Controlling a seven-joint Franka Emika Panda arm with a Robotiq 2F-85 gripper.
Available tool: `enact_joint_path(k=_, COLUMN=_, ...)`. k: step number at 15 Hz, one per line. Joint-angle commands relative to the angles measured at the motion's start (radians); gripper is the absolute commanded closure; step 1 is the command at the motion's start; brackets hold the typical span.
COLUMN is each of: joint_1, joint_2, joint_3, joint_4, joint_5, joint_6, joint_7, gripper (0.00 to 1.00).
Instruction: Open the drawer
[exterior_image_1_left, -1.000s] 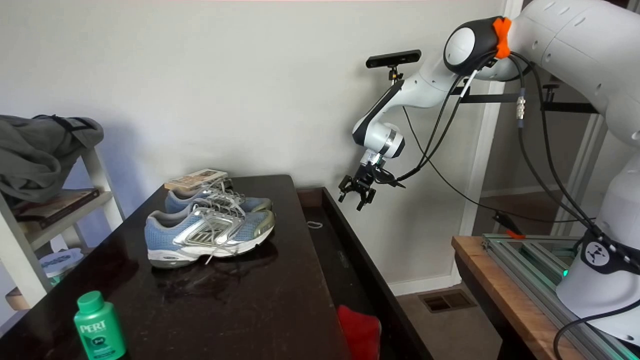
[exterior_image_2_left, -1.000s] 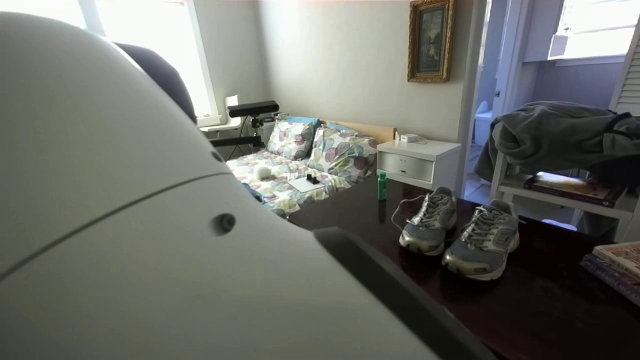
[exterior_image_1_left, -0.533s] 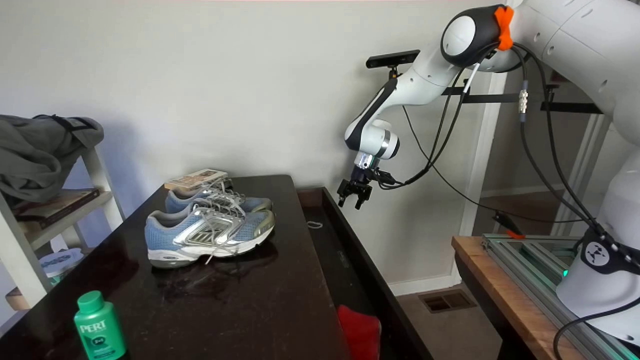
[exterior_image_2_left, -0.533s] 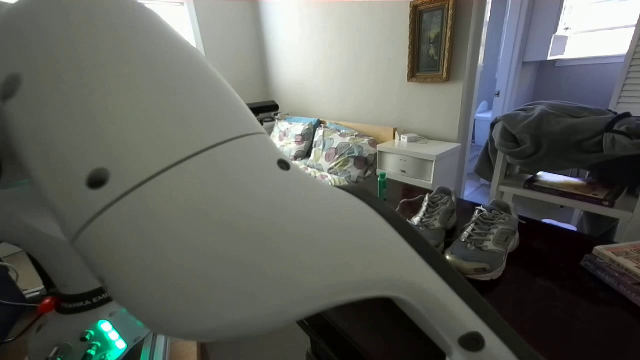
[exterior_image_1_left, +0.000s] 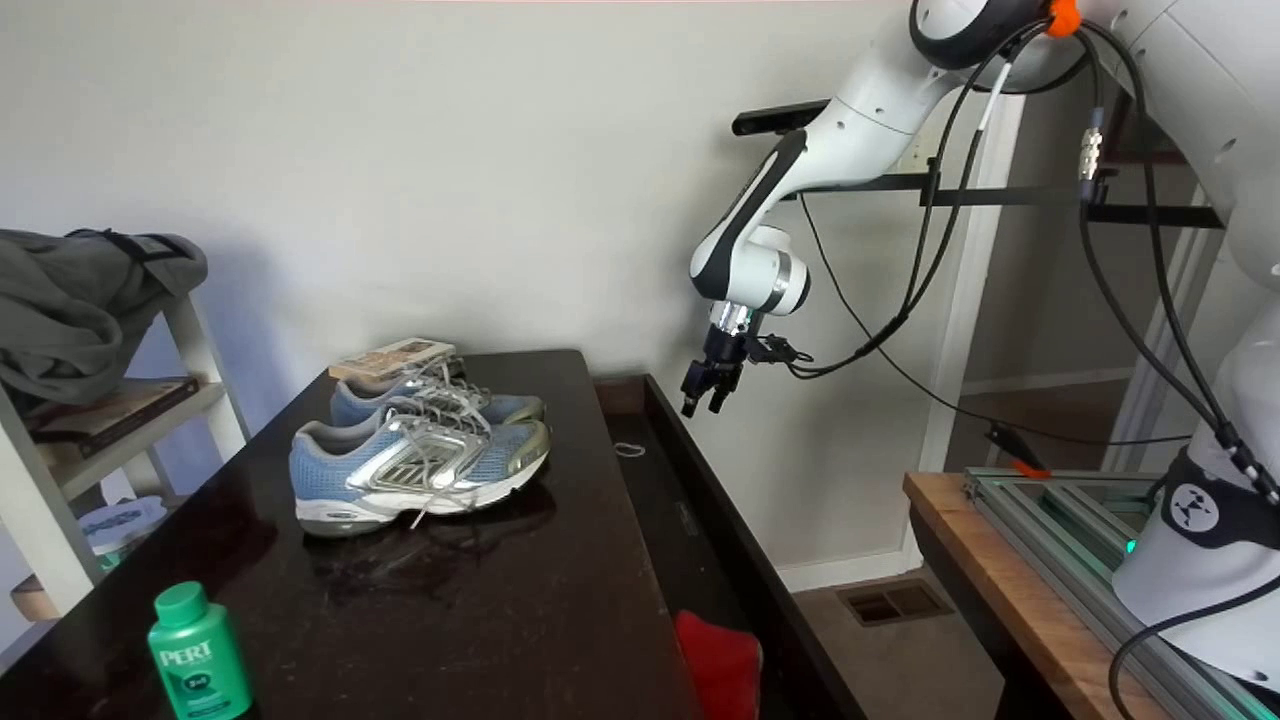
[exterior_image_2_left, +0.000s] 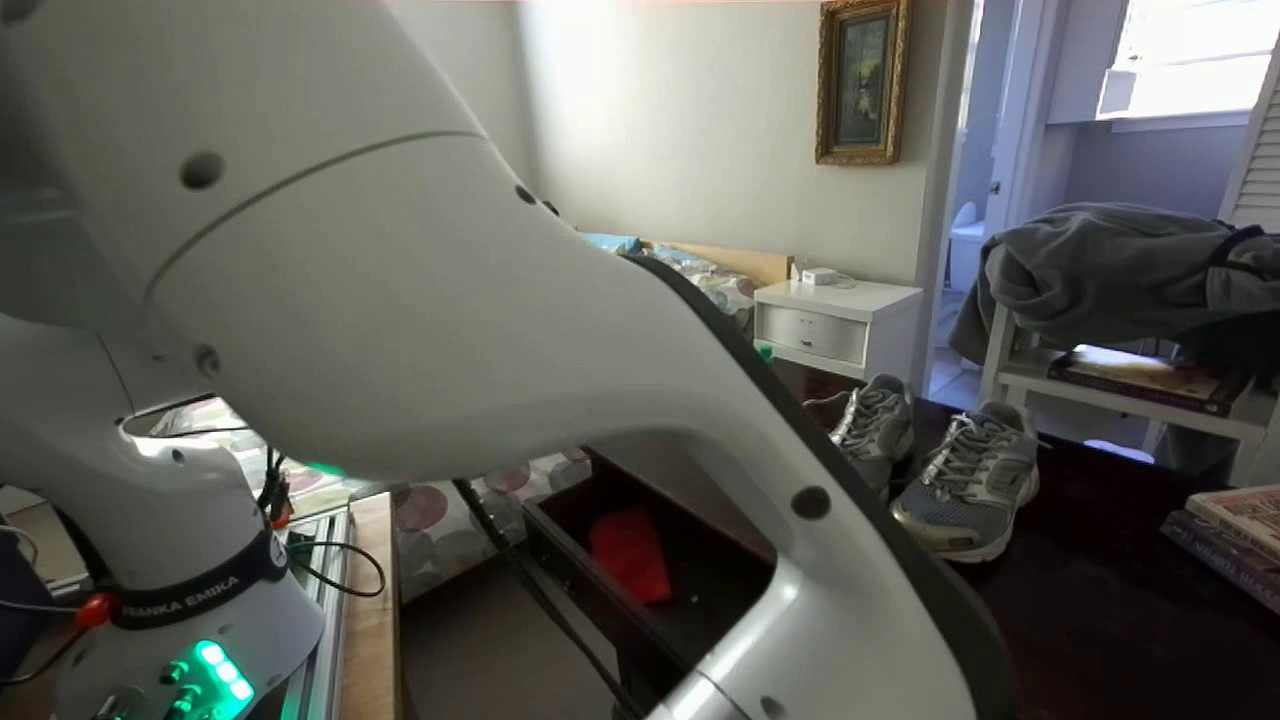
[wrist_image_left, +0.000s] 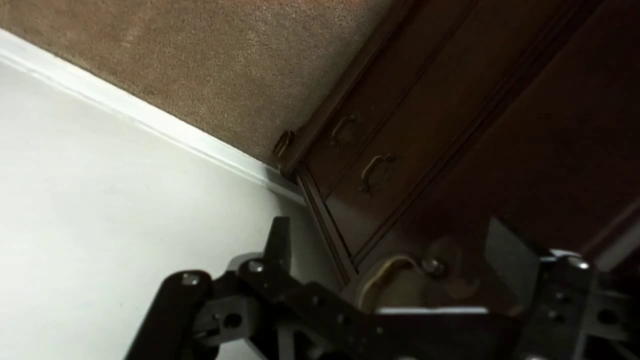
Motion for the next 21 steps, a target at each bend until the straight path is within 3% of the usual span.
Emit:
enact_joint_path(k=1, joint_1=-0.031, joint_2=-0.173, joint_3=0.064, joint_4=-0.19, joint_5=-0.039, joint_6=0.033, joint_7=-0.123, gripper=0.0)
enact_joint_path(k=6, joint_1=-0.003, joint_2=-0.363, joint_3=0.08, joint_4=-0.356, joint_5=-0.047, joint_6=-0.03, joint_7=-0.298, gripper=0.0)
enact_joint_path(k=12, joint_1=0.088, joint_2=-0.613, joint_3=0.056, joint_4=-0.541, joint_5=0.008, joint_6=0.0, joint_7=-0.555, gripper=0.0)
enact_joint_path(k=17, joint_1=0.248, joint_2=-0.769, joint_3=-0.054, joint_4=-0.632, joint_5=0.09, joint_6=0.007, joint_7=-0.735, gripper=0.0)
enact_joint_path(k=18, joint_1=0.292, joint_2=-0.69, joint_3=-0.11, joint_4=-0.568, joint_5=0.043, joint_6=-0.008, joint_7=-0.653, gripper=0.0)
enact_joint_path(k=21, joint_1=0.368, joint_2=-0.707, joint_3=-0.182, joint_4=-0.576, joint_5=0.047, joint_6=-0.009, joint_7=-0.659, gripper=0.0)
